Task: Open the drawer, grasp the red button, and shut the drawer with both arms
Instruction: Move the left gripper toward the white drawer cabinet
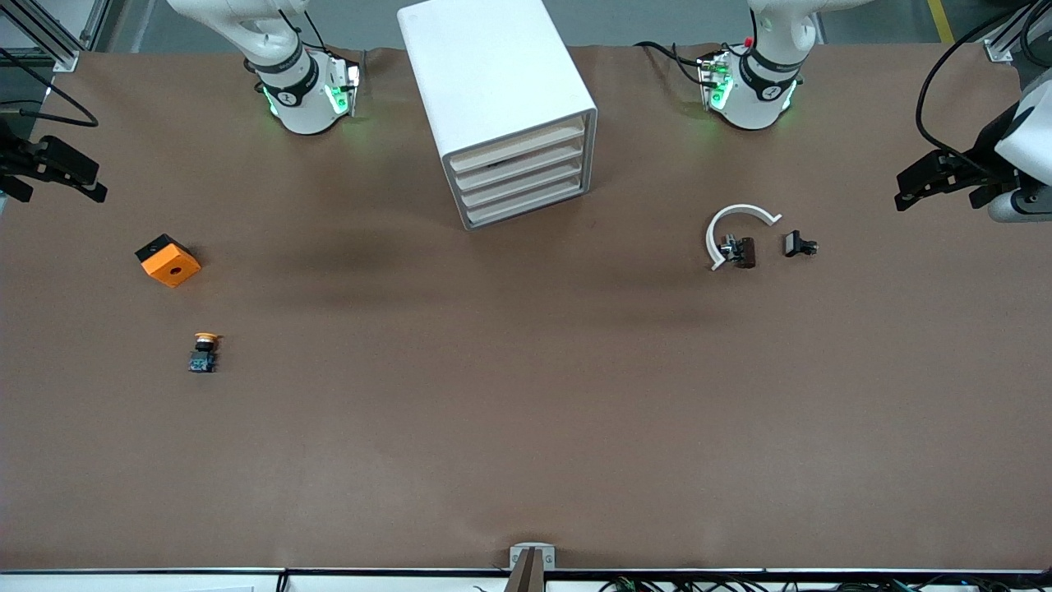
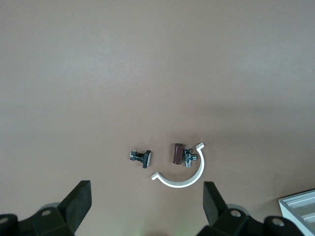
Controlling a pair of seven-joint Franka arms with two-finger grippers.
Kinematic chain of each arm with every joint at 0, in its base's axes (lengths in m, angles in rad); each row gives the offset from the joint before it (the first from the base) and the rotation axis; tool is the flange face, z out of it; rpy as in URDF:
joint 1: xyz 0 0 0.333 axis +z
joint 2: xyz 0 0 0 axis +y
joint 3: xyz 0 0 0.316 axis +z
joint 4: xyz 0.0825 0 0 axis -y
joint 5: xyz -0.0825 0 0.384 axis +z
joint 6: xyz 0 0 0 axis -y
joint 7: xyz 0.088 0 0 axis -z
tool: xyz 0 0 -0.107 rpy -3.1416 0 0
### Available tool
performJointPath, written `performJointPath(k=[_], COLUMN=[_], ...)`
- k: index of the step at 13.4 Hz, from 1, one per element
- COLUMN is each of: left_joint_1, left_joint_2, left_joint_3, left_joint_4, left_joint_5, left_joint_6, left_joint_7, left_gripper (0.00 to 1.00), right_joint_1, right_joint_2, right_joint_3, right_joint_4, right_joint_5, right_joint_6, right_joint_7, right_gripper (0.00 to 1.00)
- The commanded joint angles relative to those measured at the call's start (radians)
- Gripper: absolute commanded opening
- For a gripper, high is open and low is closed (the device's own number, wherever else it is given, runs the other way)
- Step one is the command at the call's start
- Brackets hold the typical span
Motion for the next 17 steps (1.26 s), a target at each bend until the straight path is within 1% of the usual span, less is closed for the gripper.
performJointPath(k=[1,4,7,9,11,13,15,17], left_joint_1=[0.000,0.006,0.006,0.002,0.002,-0.004,-0.009,-0.004], left_joint_2=[0.007,0.015,0.118,0.182,0.231,0.286,0.366,0.444], left_joint_3=[-0.005,-0.003,-0.002,-0.003,-0.003,-0.005,-0.013,-0.016], left_joint_4=[0.024,0.025,0.039,0.031,0.034,0.031,0.028,0.028], left_joint_5=[0.021,0.021,0.052,0.101,0.099,0.089,0.083,0.019], left_joint_6=[-0.029,-0.035,-0.067,-0.078,-0.079,-0.081,-0.086,-0.086], left_joint_7=[0.006,-0.001,0.008,-0.006,-0.042,-0.210,-0.482,-0.691], left_gripper=[1.00,1.00,1.00,1.00,1.00,1.00,1.00,1.00], right_joint_1=[0.000,0.002,0.002,0.002,0.005,0.005,0.006,0.006], right_joint_2=[0.005,0.005,0.006,0.006,0.008,0.011,0.011,0.013], right_joint_3=[-0.002,-0.002,-0.002,-0.002,-0.002,-0.002,-0.002,0.000], right_joint_4=[0.015,0.013,0.015,0.013,0.015,0.015,0.015,0.015], right_joint_5=[0.001,0.001,0.001,0.001,0.001,0.001,0.001,0.001], right_joint_6=[-0.010,-0.010,-0.010,-0.010,-0.008,-0.008,-0.008,-0.007], right_joint_7=[-0.011,-0.012,-0.012,-0.011,-0.012,-0.012,-0.012,-0.012], right_gripper=[1.00,1.00,1.00,1.00,1.00,1.00,1.00,1.00])
